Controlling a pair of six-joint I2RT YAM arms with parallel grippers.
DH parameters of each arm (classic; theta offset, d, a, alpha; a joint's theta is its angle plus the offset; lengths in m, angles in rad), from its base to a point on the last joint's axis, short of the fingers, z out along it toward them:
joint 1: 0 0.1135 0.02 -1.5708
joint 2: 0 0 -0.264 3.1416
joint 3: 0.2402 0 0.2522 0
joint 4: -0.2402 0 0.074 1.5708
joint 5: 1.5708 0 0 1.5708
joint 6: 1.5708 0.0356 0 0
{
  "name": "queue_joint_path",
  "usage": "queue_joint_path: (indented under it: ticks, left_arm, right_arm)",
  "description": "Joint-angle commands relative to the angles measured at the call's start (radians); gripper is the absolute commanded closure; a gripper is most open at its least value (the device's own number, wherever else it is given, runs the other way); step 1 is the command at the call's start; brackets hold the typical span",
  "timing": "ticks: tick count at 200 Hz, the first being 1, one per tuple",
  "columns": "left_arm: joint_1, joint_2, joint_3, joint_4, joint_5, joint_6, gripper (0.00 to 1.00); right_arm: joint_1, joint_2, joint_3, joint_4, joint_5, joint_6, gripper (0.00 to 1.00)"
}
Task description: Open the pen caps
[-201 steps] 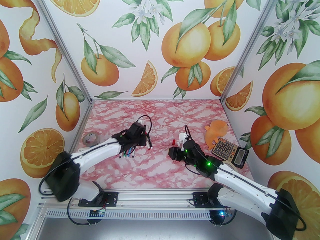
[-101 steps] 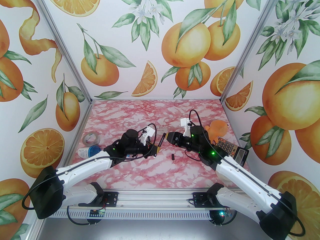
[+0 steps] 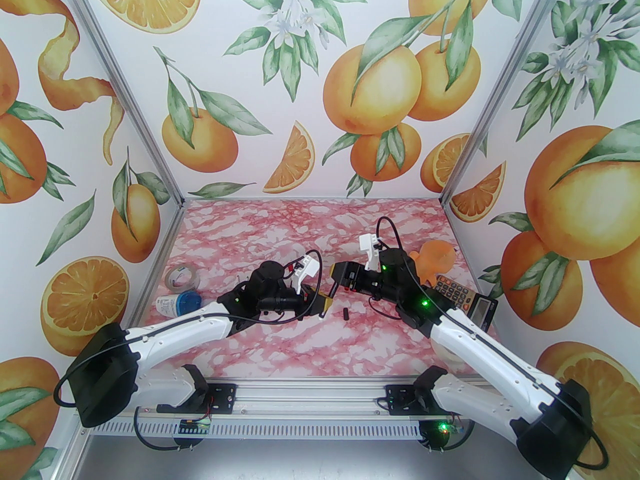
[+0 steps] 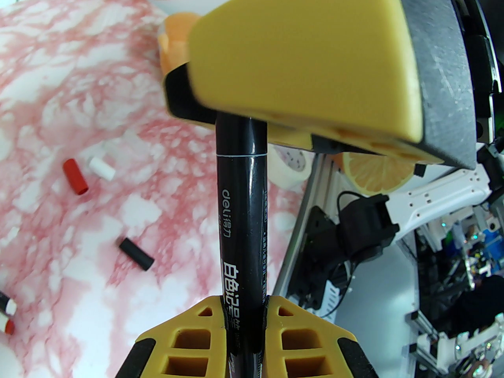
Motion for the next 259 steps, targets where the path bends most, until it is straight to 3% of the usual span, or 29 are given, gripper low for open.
queue_joint_path:
  ticks: [1,171,198,232,259]
  left_arm:
    - [-0.011,0.017,0.02,0.064,0.024,-0.017,0.92]
    - [-0.017,0.037,0.028,0.069,0.056,-0.025,0.93]
    - [-0.017,0.046,0.027,0.088,0.057,-0.038,0.86]
    - [-0.018,0.065,0.019,0.151,0.05,-0.072,0.69]
    - [-0.021,0.08,0.019,0.2,0.049,-0.093,0.67]
  right_arm:
    - [-0.005,0.002,0.027,0.007,-0.006,-0.008,0.54]
    - [-0.017,0.022,0.025,-0.005,0.011,-0.028,0.82]
    - [-0.016,0.014,0.023,-0.001,0.014,-0.02,0.85]
    - [-0.017,-0.001,0.021,0.013,0.007,-0.001,0.87]
    - [-0.017,-0.01,0.011,0.034,-0.001,0.019,0.87]
